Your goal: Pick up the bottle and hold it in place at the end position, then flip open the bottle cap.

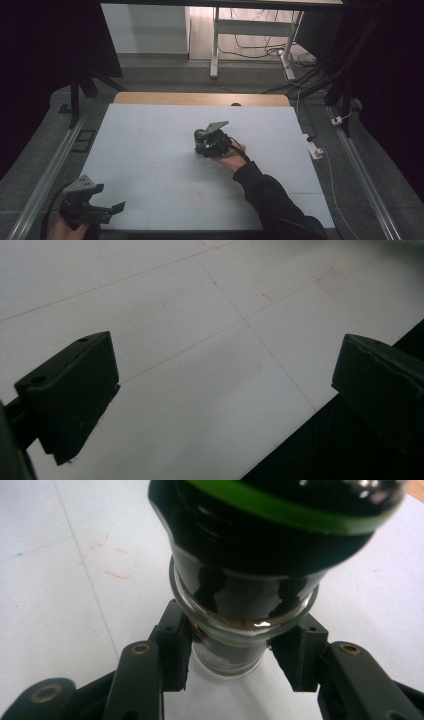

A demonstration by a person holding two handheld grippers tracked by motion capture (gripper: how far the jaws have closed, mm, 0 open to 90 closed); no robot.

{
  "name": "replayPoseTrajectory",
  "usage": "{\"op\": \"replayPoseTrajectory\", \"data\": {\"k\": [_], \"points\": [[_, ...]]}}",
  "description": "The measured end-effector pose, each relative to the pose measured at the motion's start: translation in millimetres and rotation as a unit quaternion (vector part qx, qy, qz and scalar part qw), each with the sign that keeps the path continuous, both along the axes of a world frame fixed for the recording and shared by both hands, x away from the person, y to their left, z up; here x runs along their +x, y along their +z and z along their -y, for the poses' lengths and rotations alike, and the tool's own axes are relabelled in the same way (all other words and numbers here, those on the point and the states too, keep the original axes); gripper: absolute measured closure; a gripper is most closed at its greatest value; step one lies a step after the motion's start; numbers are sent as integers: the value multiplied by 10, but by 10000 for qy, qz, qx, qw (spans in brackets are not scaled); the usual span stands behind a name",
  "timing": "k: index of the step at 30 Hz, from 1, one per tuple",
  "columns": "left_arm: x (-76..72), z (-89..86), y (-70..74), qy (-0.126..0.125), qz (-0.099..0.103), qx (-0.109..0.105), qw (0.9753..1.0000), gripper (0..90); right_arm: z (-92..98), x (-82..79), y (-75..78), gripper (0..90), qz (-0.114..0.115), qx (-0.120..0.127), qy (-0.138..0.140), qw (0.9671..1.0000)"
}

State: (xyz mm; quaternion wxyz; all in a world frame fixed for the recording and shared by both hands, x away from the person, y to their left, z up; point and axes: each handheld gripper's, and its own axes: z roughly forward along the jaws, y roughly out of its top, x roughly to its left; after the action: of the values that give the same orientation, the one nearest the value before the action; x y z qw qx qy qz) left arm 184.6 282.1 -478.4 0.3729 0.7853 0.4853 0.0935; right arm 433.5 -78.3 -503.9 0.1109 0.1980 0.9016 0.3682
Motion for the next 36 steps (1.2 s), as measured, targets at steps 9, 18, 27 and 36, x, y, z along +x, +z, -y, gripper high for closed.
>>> {"op": "replayPoseTrajectory", "data": {"k": [9, 18, 27, 36], "points": [[0, 2, 0, 8, -10, -3, 10000, 0, 38, 28, -59, 525, -47, -8, -18, 10000], [-2, 6, 3, 6, 0, -1, 10000, 0, 47, 25, -69, 525, -46, 26, -17, 10000], [-23, 8, 18, 18, 133, 26, 9999, 0, 49, 30, -72, 525, -71, 46, -27, 10000], [-11, 38, 51, -109, 261, -59, 9996, 0, 49, 30, -75, 525, -73, 56, -32, 10000]]}}
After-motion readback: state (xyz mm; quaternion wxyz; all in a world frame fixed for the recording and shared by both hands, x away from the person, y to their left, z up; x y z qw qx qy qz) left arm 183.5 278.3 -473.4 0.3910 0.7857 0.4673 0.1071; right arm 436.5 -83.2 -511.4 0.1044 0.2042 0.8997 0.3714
